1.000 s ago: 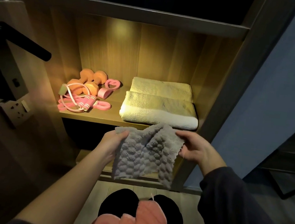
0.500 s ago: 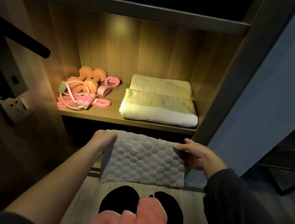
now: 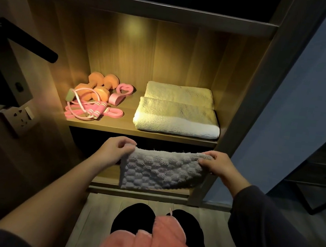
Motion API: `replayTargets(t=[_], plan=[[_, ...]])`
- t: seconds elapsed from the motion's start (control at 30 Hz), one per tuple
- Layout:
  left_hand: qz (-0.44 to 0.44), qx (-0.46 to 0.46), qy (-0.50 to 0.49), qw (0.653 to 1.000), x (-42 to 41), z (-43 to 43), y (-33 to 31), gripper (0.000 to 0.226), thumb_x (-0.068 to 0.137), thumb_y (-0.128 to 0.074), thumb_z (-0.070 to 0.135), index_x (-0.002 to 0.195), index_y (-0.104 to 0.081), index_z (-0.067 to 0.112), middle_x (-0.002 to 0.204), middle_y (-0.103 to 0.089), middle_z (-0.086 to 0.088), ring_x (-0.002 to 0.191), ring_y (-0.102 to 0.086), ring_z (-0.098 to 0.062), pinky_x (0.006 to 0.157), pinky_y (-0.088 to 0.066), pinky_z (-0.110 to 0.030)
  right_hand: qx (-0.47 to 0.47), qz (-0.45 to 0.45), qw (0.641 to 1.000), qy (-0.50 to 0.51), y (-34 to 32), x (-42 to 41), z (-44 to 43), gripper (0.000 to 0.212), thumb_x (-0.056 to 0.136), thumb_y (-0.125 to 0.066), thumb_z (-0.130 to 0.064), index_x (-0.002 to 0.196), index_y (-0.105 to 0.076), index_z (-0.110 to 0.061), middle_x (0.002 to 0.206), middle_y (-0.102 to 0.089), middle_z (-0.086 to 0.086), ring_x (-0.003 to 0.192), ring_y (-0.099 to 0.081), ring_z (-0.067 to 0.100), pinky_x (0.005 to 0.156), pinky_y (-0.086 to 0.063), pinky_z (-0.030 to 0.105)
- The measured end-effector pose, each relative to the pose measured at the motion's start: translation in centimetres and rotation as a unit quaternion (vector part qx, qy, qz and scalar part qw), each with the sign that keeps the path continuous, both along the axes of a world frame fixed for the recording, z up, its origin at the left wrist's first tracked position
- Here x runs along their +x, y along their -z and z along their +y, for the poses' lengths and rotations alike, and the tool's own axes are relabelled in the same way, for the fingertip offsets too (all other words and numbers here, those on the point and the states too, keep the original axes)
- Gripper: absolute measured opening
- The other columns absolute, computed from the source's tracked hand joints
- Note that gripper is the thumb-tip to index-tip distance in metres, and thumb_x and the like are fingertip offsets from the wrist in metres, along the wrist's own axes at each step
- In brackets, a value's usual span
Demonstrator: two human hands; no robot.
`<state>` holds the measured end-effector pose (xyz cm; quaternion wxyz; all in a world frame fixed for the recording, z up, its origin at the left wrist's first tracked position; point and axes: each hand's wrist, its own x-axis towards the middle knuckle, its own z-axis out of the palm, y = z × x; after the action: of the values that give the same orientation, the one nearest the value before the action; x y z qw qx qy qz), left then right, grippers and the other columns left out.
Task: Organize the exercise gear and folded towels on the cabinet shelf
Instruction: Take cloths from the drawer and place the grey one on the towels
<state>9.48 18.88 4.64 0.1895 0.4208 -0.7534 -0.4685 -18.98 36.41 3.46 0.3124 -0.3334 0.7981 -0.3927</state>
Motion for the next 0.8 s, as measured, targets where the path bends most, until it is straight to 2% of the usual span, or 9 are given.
replayTargets(t=[0.1,0.2,0.3,0.4,0.43,0.5,0.6,0.7,0.8], plan=[[-0.098,-0.062,0.085,0.99,0.4,0.2,0.2,0.03,0.091,-0.066,0.013,0.119,-0.064,0.023,0.107,-0.06,0.004,0.097,-0.059,-0.01,0.07,-0.049,-0.018,0.001,0.029,0.999,-0.033,0.2,-0.5,0.3,0.019,0.085,-0.075,-0.014,0.103,-0.071,-0.02,0.092,-0.068,-0.003,0.085,-0.063,0.011,0.066,-0.051,0.022],[-0.136,-0.136,0.08,0.978,0.3,0.4,0.4,0.015,0.094,-0.062,0.018,0.106,-0.068,0.024,0.096,-0.062,0.006,0.088,-0.059,-0.007,0.07,-0.047,-0.018,0.026,0.09,0.994,-0.056,0.3,-0.9,0.4,0.014,0.086,-0.073,-0.015,0.1,-0.073,-0.018,0.094,-0.071,0.001,0.093,-0.065,0.017,0.085,-0.054,0.036],[-0.121,-0.166,0.064,0.977,0.4,-0.2,0.3,0.011,0.097,-0.057,0.023,0.093,-0.066,0.023,0.095,-0.057,0.006,0.091,-0.056,-0.012,0.078,-0.046,-0.027,0.034,0.129,0.989,-0.063,0.2,-0.9,0.5,0.003,0.09,-0.069,-0.021,0.092,-0.071,-0.022,0.091,-0.07,-0.001,0.089,-0.064,0.015,0.078,-0.051,0.032],[-0.09,-0.135,0.048,0.986,0.4,-0.6,0.4,0.019,0.099,-0.051,0.028,0.094,-0.065,0.015,0.103,-0.055,0.004,0.097,-0.054,-0.015,0.087,-0.046,-0.034,0.027,0.179,0.982,-0.056,-0.1,-0.9,0.4,0.012,0.094,-0.063,-0.025,0.093,-0.069,-0.014,0.092,-0.067,0.002,0.088,-0.062,0.017,0.069,-0.046,0.031],[-0.062,-0.091,0.026,0.994,0.4,-0.7,0.3,0.024,0.1,-0.049,0.031,0.097,-0.065,0.013,0.103,-0.059,0.001,0.097,-0.057,-0.017,0.086,-0.048,-0.037,0.009,0.157,0.986,-0.049,-0.3,-0.9,0.4,0.017,0.095,-0.061,-0.026,0.096,-0.068,-0.01,0.094,-0.068,0.004,0.089,-0.062,0.019,0.072,-0.047,0.033],[0.001,-0.004,-0.027,1.0,0.2,-0.7,0.0,0.032,0.101,-0.046,0.036,0.102,-0.064,0.01,0.102,-0.065,-0.005,0.097,-0.062,-0.024,0.083,-0.05,-0.042,-0.054,-0.008,0.998,-0.018,-0.7,-0.5,0.6,0.022,0.098,-0.056,-0.026,0.106,-0.067,-0.01,0.103,-0.069,0.009,0.097,-0.065,0.023,0.083,-0.051,0.037],[0.075,0.072,-0.099,0.99,-0.2,-0.7,-0.1,0.035,0.1,-0.045,0.043,0.112,-0.064,0.016,0.107,-0.068,-0.006,0.1,-0.065,-0.024,0.089,-0.054,-0.046,-0.119,-0.209,0.97,0.036,-1.2,0.0,0.4,0.023,0.1,-0.052,-0.025,0.112,-0.068,-0.012,0.108,-0.073,0.012,0.1,-0.069,0.027,0.091,-0.054,0.042],[0.153,0.159,-0.121,0.968,-0.7,-0.4,-0.4,0.027,0.099,-0.05,0.042,0.103,-0.065,0.02,0.101,-0.073,-0.008,0.09,-0.072,-0.025,0.078,-0.057,-0.041,-0.128,-0.261,0.955,0.063,-1.5,0.4,-0.2,0.023,0.101,-0.051,-0.026,0.109,-0.067,-0.012,0.1,-0.075,0.011,0.091,-0.073,0.026,0.07,-0.059,0.034],[0.164,0.198,-0.108,0.96,-0.7,-0.3,-0.9,0.025,0.094,-0.062,0.037,0.102,-0.063,0.013,0.104,-0.071,-0.014,0.091,-0.068,-0.033,0.083,-0.053,-0.047,-0.128,-0.254,0.955,0.086,-1.3,0.2,-0.5,0.022,0.102,-0.05,-0.026,0.107,-0.068,-0.013,0.093,-0.076,0.008,0.084,-0.074,0.022,0.06,-0.058,0.031]])
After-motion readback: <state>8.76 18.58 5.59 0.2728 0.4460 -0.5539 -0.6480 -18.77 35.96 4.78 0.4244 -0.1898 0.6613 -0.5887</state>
